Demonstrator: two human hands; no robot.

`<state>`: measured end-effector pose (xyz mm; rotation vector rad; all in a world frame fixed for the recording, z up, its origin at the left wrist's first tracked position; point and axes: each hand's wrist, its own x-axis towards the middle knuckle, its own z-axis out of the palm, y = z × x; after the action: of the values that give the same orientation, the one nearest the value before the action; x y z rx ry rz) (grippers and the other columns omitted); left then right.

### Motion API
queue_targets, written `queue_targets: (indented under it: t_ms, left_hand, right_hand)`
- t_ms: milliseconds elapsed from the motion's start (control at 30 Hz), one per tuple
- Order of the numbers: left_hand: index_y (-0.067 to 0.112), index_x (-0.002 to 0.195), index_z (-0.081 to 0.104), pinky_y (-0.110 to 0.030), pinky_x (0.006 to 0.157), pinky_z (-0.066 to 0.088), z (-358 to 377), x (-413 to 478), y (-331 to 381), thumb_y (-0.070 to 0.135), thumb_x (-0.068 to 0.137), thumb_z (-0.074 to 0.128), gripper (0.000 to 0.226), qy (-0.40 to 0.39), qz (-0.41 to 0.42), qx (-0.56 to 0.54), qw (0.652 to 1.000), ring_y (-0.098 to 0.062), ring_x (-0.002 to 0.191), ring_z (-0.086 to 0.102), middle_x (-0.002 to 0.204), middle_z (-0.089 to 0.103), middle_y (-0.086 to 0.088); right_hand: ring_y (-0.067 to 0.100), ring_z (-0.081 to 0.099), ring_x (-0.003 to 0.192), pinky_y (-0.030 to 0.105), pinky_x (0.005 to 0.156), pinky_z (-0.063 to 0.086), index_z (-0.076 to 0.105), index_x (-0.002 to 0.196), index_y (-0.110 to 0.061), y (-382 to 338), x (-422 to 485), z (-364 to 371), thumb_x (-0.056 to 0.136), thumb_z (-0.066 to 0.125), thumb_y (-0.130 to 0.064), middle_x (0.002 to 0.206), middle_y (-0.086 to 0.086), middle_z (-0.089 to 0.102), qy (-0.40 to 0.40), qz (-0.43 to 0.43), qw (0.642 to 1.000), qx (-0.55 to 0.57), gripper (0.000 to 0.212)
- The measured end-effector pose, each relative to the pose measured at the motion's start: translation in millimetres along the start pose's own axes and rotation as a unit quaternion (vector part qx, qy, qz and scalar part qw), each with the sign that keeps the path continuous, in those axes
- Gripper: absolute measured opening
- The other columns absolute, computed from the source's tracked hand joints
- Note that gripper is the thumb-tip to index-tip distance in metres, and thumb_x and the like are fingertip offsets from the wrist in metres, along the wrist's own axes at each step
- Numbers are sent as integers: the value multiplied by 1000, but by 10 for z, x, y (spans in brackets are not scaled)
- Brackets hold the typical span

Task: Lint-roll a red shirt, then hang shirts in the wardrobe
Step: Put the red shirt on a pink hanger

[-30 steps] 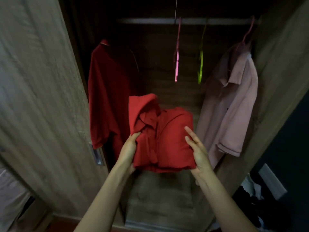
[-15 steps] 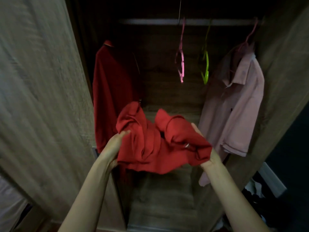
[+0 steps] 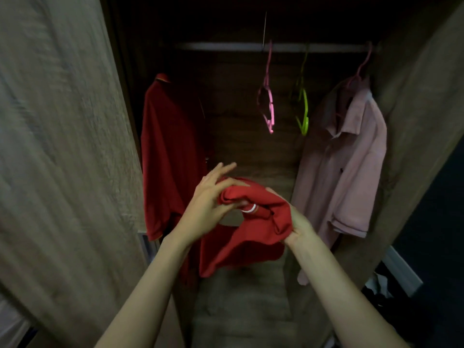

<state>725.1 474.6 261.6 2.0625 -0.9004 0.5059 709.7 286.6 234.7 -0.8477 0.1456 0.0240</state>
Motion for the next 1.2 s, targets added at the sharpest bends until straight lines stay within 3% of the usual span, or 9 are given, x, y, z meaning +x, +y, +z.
queue_targets:
  t_ms: [100,167,233,400,500,633,800,1033,1200]
  left_hand:
    - [14,97,66,-32,92,49,42,81,-21,26,86,71,17,32,9,-73,997,-11,106,64,106,71,1]
    - [9,92,64,-29,76,49,68,102,-6,14,88,69,8,50,0,-80,995,-6,82,63,88,69,3]
    - [9,91,63,-25,71,46,96,119,25,9,90,66,4,72,-11,-89,993,0,75,58,82,66,6]
    - [10,91,63,-28,71,47,181,175,88,15,93,64,5,109,-25,-98,989,-3,75,60,80,67,1]
    - [11,91,63,-23,70,46,220,235,129,15,93,65,5,123,-21,-81,989,0,73,60,79,66,4]
    - [13,89,63,-25,70,48,417,234,139,11,91,65,3,97,-36,-85,991,-3,72,63,78,67,5]
    - [13,87,66,-29,76,49,599,228,58,15,94,63,7,128,-120,-153,973,-3,76,64,78,69,8]
    - [20,77,56,-29,67,43,622,285,63,29,98,57,23,146,-236,-188,942,7,57,51,65,58,10]
    - [11,91,60,-27,74,45,580,320,90,39,103,43,35,100,-319,-213,918,-11,78,59,82,63,-1]
  right_hand:
    - [17,71,62,28,61,58,63,109,-5,-4,-12,-46,46,77,0,74,10,73,16,-18,1000,-13,64]
    - [8,70,62,20,60,57,63,114,-10,0,-31,-106,80,61,3,75,1,74,34,-33,995,-89,36]
    - [3,66,61,15,53,52,67,111,-15,-3,-119,-137,92,55,-8,77,-6,74,52,-58,983,-167,23]
    - [6,64,79,18,51,47,67,110,-28,-35,-326,-161,94,48,-47,103,-5,70,56,-92,961,-254,32]
    - [16,64,105,33,86,54,67,108,-33,-28,-360,-209,85,51,-61,115,-1,65,37,-222,918,-327,40]
    - [-3,60,100,11,84,44,68,105,-19,-31,-410,-142,87,60,-35,115,7,61,20,-345,859,-378,25]
    - [2,63,98,15,86,46,68,100,-19,61,-396,-130,89,54,-31,105,8,68,28,-354,877,-323,21]
    - [0,64,77,16,72,48,66,85,-25,166,-302,-36,90,62,-12,85,0,69,39,-371,871,-320,14]
    - [2,63,71,16,65,48,59,83,-17,109,-261,107,97,52,-15,74,-5,66,28,-386,864,-323,16]
